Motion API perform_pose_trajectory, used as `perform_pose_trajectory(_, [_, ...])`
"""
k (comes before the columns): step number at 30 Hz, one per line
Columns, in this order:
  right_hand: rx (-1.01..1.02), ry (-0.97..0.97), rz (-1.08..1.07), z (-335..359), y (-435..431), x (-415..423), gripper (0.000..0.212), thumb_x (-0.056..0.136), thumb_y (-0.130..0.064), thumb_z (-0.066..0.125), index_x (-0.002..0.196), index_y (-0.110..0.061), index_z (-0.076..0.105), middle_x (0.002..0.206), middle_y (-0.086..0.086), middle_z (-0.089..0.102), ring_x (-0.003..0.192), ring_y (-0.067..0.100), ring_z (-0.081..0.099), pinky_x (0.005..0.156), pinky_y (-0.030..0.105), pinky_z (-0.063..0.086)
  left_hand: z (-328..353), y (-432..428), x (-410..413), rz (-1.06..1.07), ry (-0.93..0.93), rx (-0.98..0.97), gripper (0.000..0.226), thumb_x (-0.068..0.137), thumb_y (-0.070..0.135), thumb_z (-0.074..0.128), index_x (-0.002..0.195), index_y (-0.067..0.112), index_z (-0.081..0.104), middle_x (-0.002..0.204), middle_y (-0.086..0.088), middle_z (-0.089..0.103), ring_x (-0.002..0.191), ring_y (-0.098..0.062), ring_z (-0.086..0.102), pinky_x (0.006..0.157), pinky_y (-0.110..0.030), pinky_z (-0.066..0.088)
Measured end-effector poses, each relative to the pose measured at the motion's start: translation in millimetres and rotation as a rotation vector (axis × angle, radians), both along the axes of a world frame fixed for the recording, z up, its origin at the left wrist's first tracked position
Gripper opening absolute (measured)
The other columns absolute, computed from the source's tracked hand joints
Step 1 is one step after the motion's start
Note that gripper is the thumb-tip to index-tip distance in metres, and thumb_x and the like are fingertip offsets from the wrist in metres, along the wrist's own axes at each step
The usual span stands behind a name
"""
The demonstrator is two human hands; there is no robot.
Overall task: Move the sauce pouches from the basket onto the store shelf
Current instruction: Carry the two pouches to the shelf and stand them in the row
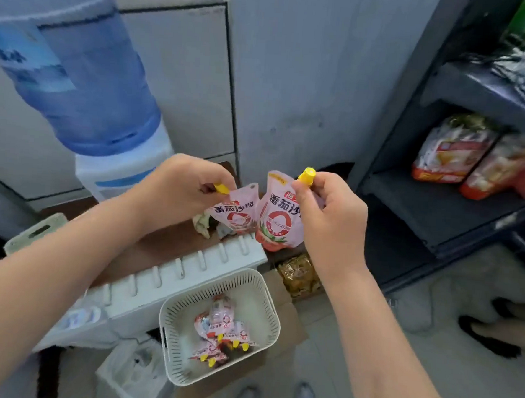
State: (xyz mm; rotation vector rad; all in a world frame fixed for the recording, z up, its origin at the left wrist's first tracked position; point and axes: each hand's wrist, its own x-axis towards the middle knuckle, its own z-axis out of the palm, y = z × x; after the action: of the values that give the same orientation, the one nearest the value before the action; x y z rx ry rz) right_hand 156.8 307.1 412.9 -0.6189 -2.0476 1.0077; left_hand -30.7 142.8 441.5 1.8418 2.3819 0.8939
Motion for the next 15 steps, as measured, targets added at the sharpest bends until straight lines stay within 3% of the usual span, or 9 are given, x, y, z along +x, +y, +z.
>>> perform_pose_trajectory(3, [0.163, 0.072, -0.123, 24.7, 8.9, 26.6, 0.016, 0.096, -0.022, 0.073, 0.103, -0.008, 0.073, 0.089, -0.003, 0.074, 0.081, 0.009, 0.070, 0.070, 0.029, 0.059, 30.8, 38.8, 13.7, -0.119, -0.019, 0.089, 0.014, 0.082, 0.007, 0.083, 0.093, 0.013, 0.077, 0.081, 0.000, 0.075, 0.068, -0.016, 0.070, 0.068, -0.039, 0.059])
perform_pose_trajectory(6, [0.256, 0.095, -0.229, 44.2, 21.3, 68.4, 0.019, 0.094, -0.022, 0.074, 0.103, -0.005, 0.074, 0.091, 0.000, 0.075, 0.082, 0.009, 0.072, 0.068, 0.028, 0.060, 52.6, 84.5, 44.4, -0.290, -0.077, 0.190, 0.015, 0.086, 0.005, 0.078, 0.100, 0.009, 0.076, 0.093, -0.003, 0.076, 0.082, -0.018, 0.073, 0.079, -0.041, 0.060])
perform_pose_trajectory(10, [0.202, 0.131, -0.374, 70.1, 41.7, 145.8, 0.022, 0.094, -0.026, 0.073, 0.104, -0.006, 0.075, 0.093, 0.001, 0.076, 0.088, 0.010, 0.074, 0.072, 0.033, 0.062, 70.2, 150.0, 109.0, -0.501, -0.308, 0.265, 0.023, 0.085, -0.003, 0.075, 0.108, -0.001, 0.071, 0.097, -0.015, 0.075, 0.090, -0.029, 0.074, 0.088, -0.048, 0.059])
perform_pose_trajectory(13, [0.039, 0.189, -0.473, 95.6, 53.5, 209.4, 0.010, 0.088, -0.016, 0.079, 0.097, -0.016, 0.077, 0.090, -0.007, 0.077, 0.085, 0.002, 0.073, 0.076, 0.021, 0.059, 84.8, 195.1, 169.9, -0.618, -0.406, 0.280, 0.028, 0.082, -0.005, 0.078, 0.109, 0.001, 0.071, 0.094, -0.019, 0.075, 0.085, -0.037, 0.072, 0.084, -0.049, 0.060])
perform_pose_trajectory(15, [0.009, 0.226, -0.556, 112.3, 57.7, 255.2, 0.013, 0.086, -0.014, 0.081, 0.096, -0.020, 0.078, 0.089, -0.009, 0.078, 0.084, 0.001, 0.074, 0.078, 0.021, 0.059, 96.5, 222.5, 215.1, -0.683, -0.527, 0.259, 0.031, 0.078, -0.006, 0.081, 0.105, 0.005, 0.072, 0.088, -0.021, 0.076, 0.078, -0.036, 0.071, 0.081, -0.046, 0.061])
